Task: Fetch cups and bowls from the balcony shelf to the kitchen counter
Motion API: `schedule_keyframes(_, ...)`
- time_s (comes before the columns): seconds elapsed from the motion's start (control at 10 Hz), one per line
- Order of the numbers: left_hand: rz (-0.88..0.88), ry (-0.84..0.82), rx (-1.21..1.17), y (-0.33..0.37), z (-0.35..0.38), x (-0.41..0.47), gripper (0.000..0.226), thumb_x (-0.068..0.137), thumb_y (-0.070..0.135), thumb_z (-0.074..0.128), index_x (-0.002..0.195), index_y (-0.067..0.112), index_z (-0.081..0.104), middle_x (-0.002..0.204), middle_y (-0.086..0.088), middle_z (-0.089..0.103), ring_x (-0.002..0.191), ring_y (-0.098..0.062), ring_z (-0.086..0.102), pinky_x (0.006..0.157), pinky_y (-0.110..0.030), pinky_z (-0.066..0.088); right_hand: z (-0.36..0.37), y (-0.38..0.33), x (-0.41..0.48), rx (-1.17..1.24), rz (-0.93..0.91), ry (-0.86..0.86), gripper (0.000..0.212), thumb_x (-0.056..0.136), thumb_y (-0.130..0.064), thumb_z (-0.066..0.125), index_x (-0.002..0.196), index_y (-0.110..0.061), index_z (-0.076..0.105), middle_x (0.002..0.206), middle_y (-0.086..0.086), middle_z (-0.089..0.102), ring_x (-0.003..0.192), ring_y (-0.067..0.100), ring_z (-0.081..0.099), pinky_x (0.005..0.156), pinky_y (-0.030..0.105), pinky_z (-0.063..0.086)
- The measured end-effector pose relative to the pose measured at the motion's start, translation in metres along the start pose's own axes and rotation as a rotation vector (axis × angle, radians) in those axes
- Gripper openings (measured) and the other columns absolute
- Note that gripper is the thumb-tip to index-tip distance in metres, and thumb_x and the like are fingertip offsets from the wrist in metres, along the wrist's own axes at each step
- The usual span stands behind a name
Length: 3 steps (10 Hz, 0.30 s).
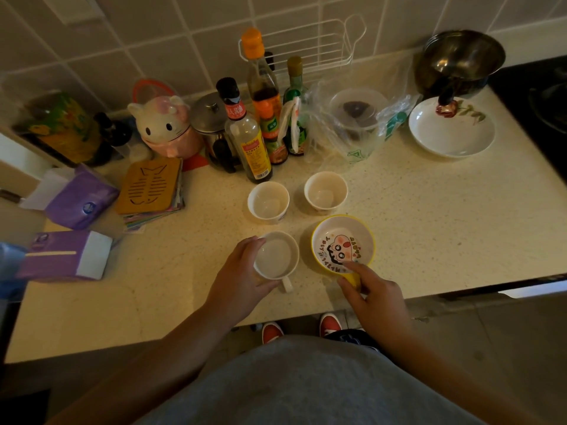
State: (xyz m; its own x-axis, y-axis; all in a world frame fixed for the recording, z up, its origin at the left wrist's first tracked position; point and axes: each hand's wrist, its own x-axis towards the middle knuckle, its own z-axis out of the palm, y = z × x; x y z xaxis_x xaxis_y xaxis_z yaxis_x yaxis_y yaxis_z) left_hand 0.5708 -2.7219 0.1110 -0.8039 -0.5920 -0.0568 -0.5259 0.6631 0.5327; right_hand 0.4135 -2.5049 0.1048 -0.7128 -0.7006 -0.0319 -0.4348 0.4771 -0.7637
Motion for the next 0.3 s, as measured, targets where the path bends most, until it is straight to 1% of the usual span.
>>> schedule_keyframes(0.1,-0.028,0.014,-0.006,0.003,-0.003,-0.007,0.092,0.066,0.051,0.078,0.141,0.033,0.027,0.142,0.011,0.034,0.121,0.000,0.038,0.091,-0.019,0.037,-0.005,0.003,0.000,-0.006,-0.008,-0.034,0.058,0.086,-0.039,0.063,0.140,-0.026,0.046,0.091,-0.002,0.075,0.079,0.012,0.072,0.071,0.032,0.061)
schedule_keyframes(0.2,-0.167,0.077,-0.049,0.003,-0.004,-0.023,0.085,0.072,0.048,0.076,0.141,0.031,0.027,0.138,0.011,0.037,0.115,0.002,0.041,0.088,-0.022,0.043,-0.013,-0.002,-0.005,-0.132,-0.047,-0.016,0.067,0.082,-0.043,0.066,0.142,-0.027,0.041,0.091,-0.007,0.074,0.082,0.009,0.072,0.071,0.031,0.060)
schedule_keyframes(0.3,-0.310,0.067,-0.043,-0.001,-0.001,-0.051,0.052,0.079,0.056,0.062,0.125,0.039,0.042,0.114,0.015,0.056,0.095,0.001,0.056,0.073,-0.018,0.047,-0.029,-0.004,-0.008,-0.222,-0.033,0.056,0.064,0.080,-0.047,0.066,0.136,-0.029,0.043,0.096,-0.012,0.069,0.083,0.007,0.066,0.068,0.030,0.057)
